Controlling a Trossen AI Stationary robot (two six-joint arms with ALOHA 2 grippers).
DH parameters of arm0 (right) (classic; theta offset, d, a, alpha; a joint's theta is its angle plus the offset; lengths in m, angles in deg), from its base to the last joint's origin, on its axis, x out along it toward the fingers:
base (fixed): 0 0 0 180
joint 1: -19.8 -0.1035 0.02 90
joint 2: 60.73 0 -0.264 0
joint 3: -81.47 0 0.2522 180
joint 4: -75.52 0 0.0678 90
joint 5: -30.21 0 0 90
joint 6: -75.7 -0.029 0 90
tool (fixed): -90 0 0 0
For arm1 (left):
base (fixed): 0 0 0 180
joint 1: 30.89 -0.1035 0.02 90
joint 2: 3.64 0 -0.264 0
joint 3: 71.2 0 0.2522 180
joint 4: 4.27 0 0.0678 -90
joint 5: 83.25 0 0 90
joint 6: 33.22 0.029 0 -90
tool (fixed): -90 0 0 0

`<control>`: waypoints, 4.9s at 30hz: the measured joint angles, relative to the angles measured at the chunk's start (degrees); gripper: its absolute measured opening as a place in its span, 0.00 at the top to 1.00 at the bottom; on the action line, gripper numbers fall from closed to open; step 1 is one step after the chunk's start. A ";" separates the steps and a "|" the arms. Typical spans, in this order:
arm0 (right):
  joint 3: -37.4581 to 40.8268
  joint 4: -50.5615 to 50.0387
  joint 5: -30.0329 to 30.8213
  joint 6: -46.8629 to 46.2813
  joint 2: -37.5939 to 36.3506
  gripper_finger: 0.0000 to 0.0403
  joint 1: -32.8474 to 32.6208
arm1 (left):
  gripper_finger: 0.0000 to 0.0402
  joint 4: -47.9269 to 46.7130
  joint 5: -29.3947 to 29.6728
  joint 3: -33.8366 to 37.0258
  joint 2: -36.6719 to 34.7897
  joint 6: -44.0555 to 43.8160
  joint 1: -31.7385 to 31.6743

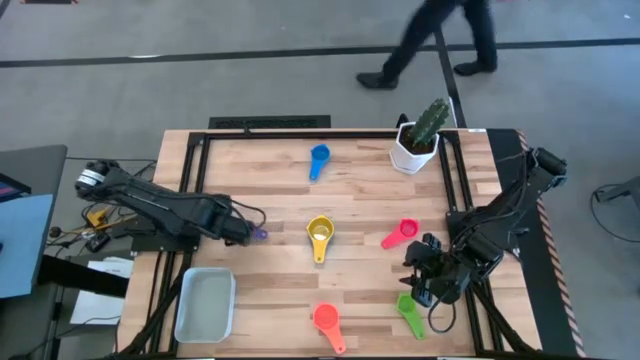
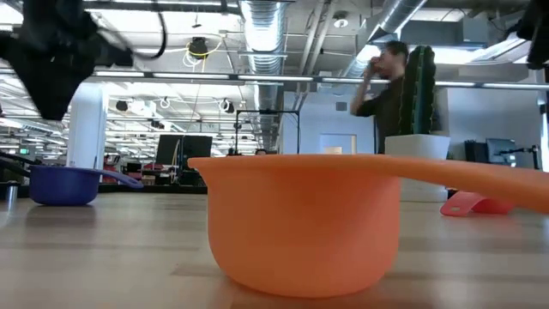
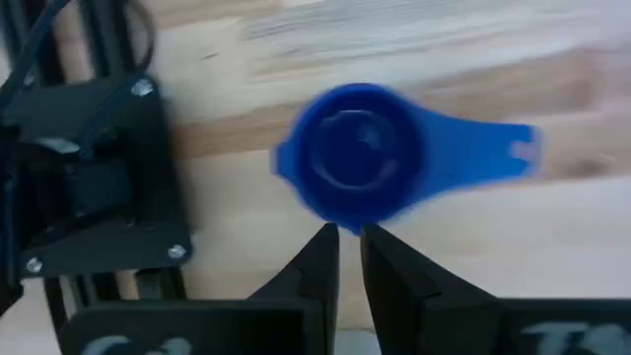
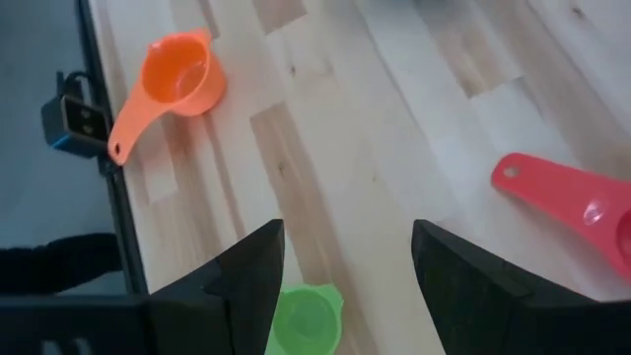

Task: Nest measuring cups in basket
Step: Stack the dark blue measuring cup on top of the yellow measuring cup, then stack the orange measuring cup on top of the dark blue measuring cup

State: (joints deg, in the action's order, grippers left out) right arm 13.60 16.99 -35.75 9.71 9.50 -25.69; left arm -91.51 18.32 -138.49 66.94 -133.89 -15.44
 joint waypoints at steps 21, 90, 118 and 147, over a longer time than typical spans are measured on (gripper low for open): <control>0.00 0.62 -3.30 6.24 0.00 0.39 12.40 | 0.65 16.65 -3.81 17.97 -3.54 -2.90 -5.43; 0.02 -1.56 0.32 -11.58 -0.17 0.61 5.46 | 0.96 28.06 -6.19 -36.18 40.26 77.53 -18.87; 0.02 -0.96 0.52 -12.04 -0.17 0.59 5.39 | 0.71 26.66 -7.93 -37.07 39.96 74.69 -19.20; 0.02 19.67 0.28 12.63 0.07 0.50 7.32 | 0.71 19.74 5.26 -47.48 38.97 42.78 5.52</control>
State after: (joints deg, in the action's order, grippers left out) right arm 13.62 36.66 -35.47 22.34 9.57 -18.36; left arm -71.77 23.57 -185.97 105.92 -91.10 -9.92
